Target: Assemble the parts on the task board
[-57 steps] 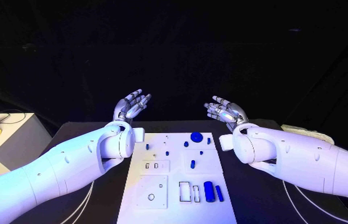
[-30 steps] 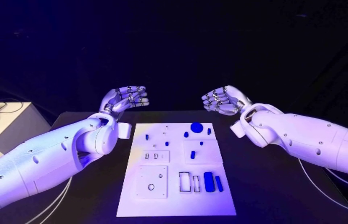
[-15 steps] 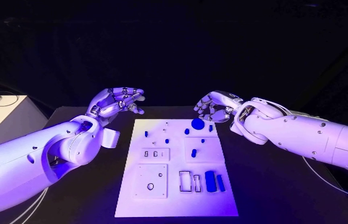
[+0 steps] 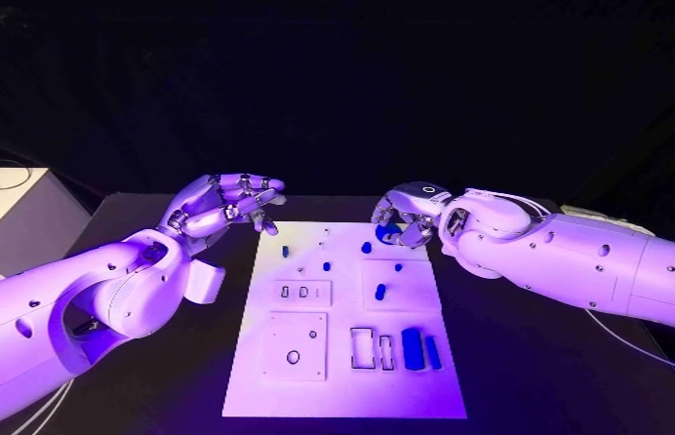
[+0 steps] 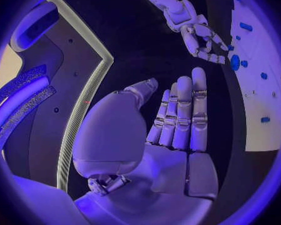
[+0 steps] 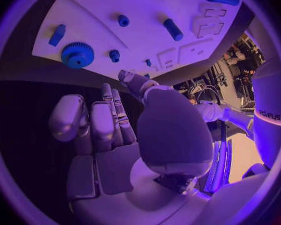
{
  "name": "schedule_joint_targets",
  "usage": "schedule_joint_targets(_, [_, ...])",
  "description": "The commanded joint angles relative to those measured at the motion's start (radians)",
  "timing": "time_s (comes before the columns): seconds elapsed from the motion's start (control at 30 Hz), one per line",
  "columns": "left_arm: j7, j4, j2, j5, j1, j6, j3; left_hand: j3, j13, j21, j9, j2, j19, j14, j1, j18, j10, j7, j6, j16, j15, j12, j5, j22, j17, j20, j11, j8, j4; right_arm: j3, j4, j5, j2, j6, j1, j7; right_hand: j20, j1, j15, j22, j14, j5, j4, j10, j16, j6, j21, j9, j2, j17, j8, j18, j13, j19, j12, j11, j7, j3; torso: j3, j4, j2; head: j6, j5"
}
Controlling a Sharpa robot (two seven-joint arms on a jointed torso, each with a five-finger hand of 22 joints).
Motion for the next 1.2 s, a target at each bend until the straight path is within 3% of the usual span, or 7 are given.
schedule_joint_targets(0.03, [-0.002, 0.008, -0.002, -0.004, 0.0, 0.027, 0.003, -0.004, 0.002, 0.008, 0.002, -0.004, -0.01, -0.005, -0.005, 0.009, 0.005, -0.006, 0.0, 0.007, 0.0, -0.006, -0.006, 0.003, 0.002, 0.001, 0.001, 0.003, 0.003, 0.0, 0.002, -0.077, 0.008, 0.055, 0.0, -0.075, -0.002, -0.004, 0.006, 0.012, 0.023, -0.002, 0.003, -0.001, 0.009, -0.007, 0.011, 0.002, -0.008, 0.006, -0.006, -0.012, 0.002, 0.01, 0.0, -0.004, -0.005, -0.01, -0.0031, 0.005, 0.01, -0.003, -0.004])
schedule_joint_targets(0.23, [-0.001, 0.017, -0.011, 0.012, -0.002, 0.029, 0.006, -0.004, 0.002, 0.016, 0.002, -0.005, -0.014, -0.007, -0.005, 0.009, 0.0, -0.004, -0.005, 0.013, 0.0, -0.009, -0.005, 0.008, 0.005, 0.001, 0.002, 0.001, 0.003, 0.0, 0.015, -0.089, 0.025, 0.087, -0.001, -0.122, -0.004, -0.006, 0.004, 0.02, 0.024, -0.003, 0.012, -0.013, 0.037, -0.02, 0.017, 0.002, -0.006, 0.04, -0.012, -0.013, 0.002, 0.013, -0.002, -0.006, -0.007, -0.031, -0.002, 0.0066, 0.022, -0.001, -0.006])
schedule_joint_targets(0.4, [-0.002, 0.021, -0.008, 0.016, -0.008, 0.031, 0.01, -0.003, 0.002, 0.018, 0.003, -0.003, -0.016, -0.009, -0.004, 0.009, -0.001, -0.004, -0.006, 0.014, 0.001, -0.009, -0.005, 0.009, 0.005, 0.002, 0.002, 0.001, 0.003, 0.0, 0.009, -0.096, 0.038, 0.096, -0.003, -0.132, -0.004, -0.004, 0.003, 0.025, 0.023, -0.002, 0.013, -0.014, 0.039, -0.021, 0.02, 0.003, -0.004, 0.04, -0.012, -0.014, 0.002, 0.015, -0.002, -0.007, -0.009, -0.034, -0.0061, 0.0117, 0.029, -0.005, -0.015])
schedule_joint_targets(0.6, [-0.005, 0.032, -0.01, 0.013, -0.049, 0.032, 0.049, -0.003, 0.002, 0.019, 0.003, -0.003, -0.017, -0.009, -0.004, 0.009, -0.001, -0.004, -0.006, 0.015, 0.001, -0.009, -0.005, 0.01, 0.006, 0.002, 0.002, 0.001, 0.003, -0.001, -0.003, -0.106, 0.05, 0.103, -0.005, -0.138, -0.005, -0.003, 0.002, 0.031, 0.023, -0.003, 0.015, -0.013, 0.042, -0.019, 0.024, 0.004, -0.002, 0.041, -0.011, -0.014, 0.003, 0.017, 0.0, -0.008, -0.01, -0.038, -0.006, 0.0154, 0.039, -0.003, -0.016])
schedule_joint_targets(0.73, [-0.005, 0.035, -0.01, 0.012, -0.063, 0.031, 0.066, -0.003, 0.002, 0.021, 0.003, -0.003, -0.019, -0.011, -0.004, 0.009, -0.003, -0.003, -0.007, 0.016, 0.001, -0.01, -0.005, 0.012, 0.006, 0.002, 0.003, 0.0, 0.004, -0.001, -0.011, -0.109, 0.056, 0.111, -0.007, -0.14, -0.005, -0.001, 0.002, 0.033, 0.023, -0.002, 0.016, -0.012, 0.044, -0.017, 0.026, 0.005, 0.001, 0.042, -0.01, -0.015, 0.004, 0.017, 0.001, -0.009, -0.011, -0.038, -0.0083, 0.0193, 0.044, -0.002, -0.019])
schedule_joint_targets(0.9, [-0.006, 0.038, -0.01, 0.011, -0.068, 0.032, 0.073, -0.003, 0.002, 0.021, 0.003, -0.003, -0.019, -0.011, -0.004, 0.009, -0.003, -0.003, -0.007, 0.016, 0.001, -0.01, -0.005, 0.012, 0.006, 0.002, 0.003, 0.0, 0.004, -0.001, -0.021, -0.116, 0.061, 0.115, -0.008, -0.142, -0.006, 0.001, 0.002, 0.039, 0.023, -0.002, 0.02, -0.009, 0.049, -0.011, 0.03, 0.008, 0.008, 0.044, -0.006, -0.016, 0.004, 0.019, 0.002, -0.009, -0.011, -0.038, -0.0091, 0.0231, 0.049, -0.005, -0.021])
schedule_joint_targets(1.2, [-0.009, 0.042, -0.011, 0.01, -0.07, 0.035, 0.076, -0.003, 0.002, 0.022, 0.004, -0.003, -0.02, -0.012, -0.004, 0.009, -0.004, -0.003, -0.008, 0.017, 0.002, -0.011, -0.005, 0.012, 0.007, 0.002, 0.003, 0.0, 0.004, -0.001, -0.025, -0.12, 0.066, 0.111, -0.008, -0.141, -0.006, 0.002, 0.002, 0.047, 0.022, 0.004, 0.028, -0.002, 0.055, 0.0, 0.035, 0.013, 0.018, 0.047, 0.0, -0.017, 0.006, 0.021, 0.004, -0.008, -0.012, -0.034, -0.0104, 0.0239, 0.058, -0.003, -0.024])
